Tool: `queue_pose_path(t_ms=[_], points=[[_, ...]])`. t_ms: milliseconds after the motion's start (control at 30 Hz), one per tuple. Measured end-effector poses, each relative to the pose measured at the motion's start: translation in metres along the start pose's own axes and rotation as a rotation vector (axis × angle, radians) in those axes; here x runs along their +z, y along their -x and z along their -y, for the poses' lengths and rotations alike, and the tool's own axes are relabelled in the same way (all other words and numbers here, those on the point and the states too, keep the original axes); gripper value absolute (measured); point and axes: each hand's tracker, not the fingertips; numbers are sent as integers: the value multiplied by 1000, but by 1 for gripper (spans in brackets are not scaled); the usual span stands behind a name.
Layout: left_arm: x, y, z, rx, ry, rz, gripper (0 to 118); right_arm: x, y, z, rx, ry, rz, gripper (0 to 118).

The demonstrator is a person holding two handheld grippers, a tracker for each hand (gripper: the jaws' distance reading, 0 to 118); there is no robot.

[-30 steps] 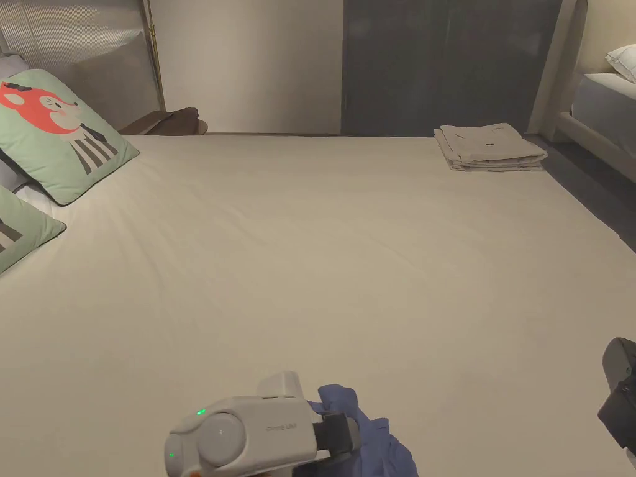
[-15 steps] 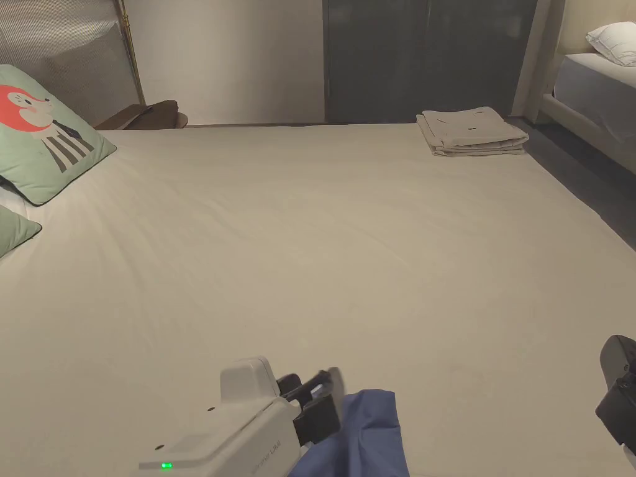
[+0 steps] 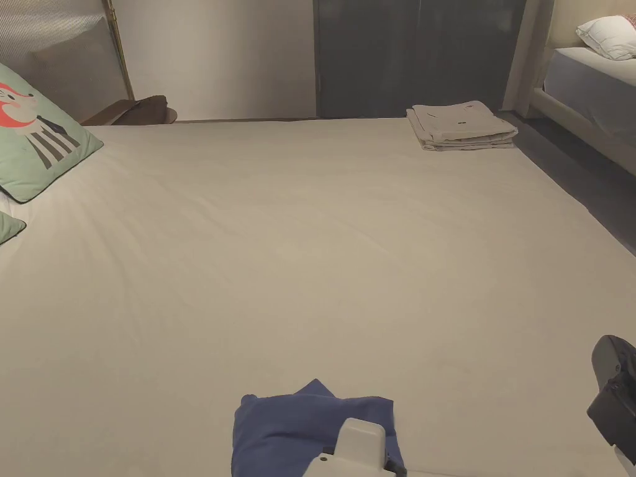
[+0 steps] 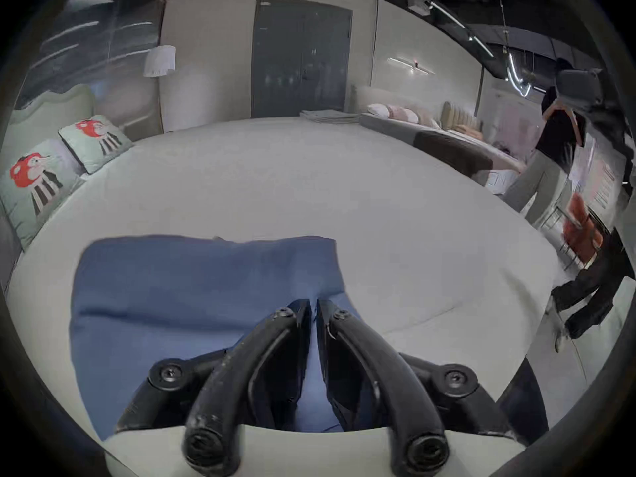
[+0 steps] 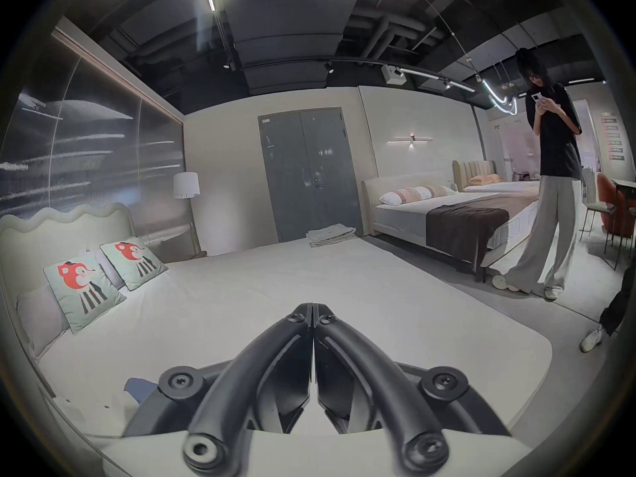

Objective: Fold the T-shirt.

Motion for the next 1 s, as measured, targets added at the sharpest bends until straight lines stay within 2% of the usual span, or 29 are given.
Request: queue_pose_path(t_ms=[200,300,367,533,667,800,900,1000], points=[[-8,-13,-6,-13,18,37,5,0,-3,3,-14,6,11,0],[-5,-11,-11,24,42,169,5,-1,-2,5,-13,12,6,0],[5,-7,-16,20,15,180,5,-2,0,5,-11,16,-3,0],[48,41,-46,199,-99,240,5,-10,10,3,-10,53,-66,0],[88,104,-57,339,-181,258,5,-31,34,13,30,217,-211,0],[113,154,-49,375,-190,173,5,-61,68,46,63,472,-367,0],[120,182,-34,424,-171,131,5,-82,92,79,63,659,-426,0],[123,206,-17,524,-132,156,6,-100,108,108,123,763,-455,0]])
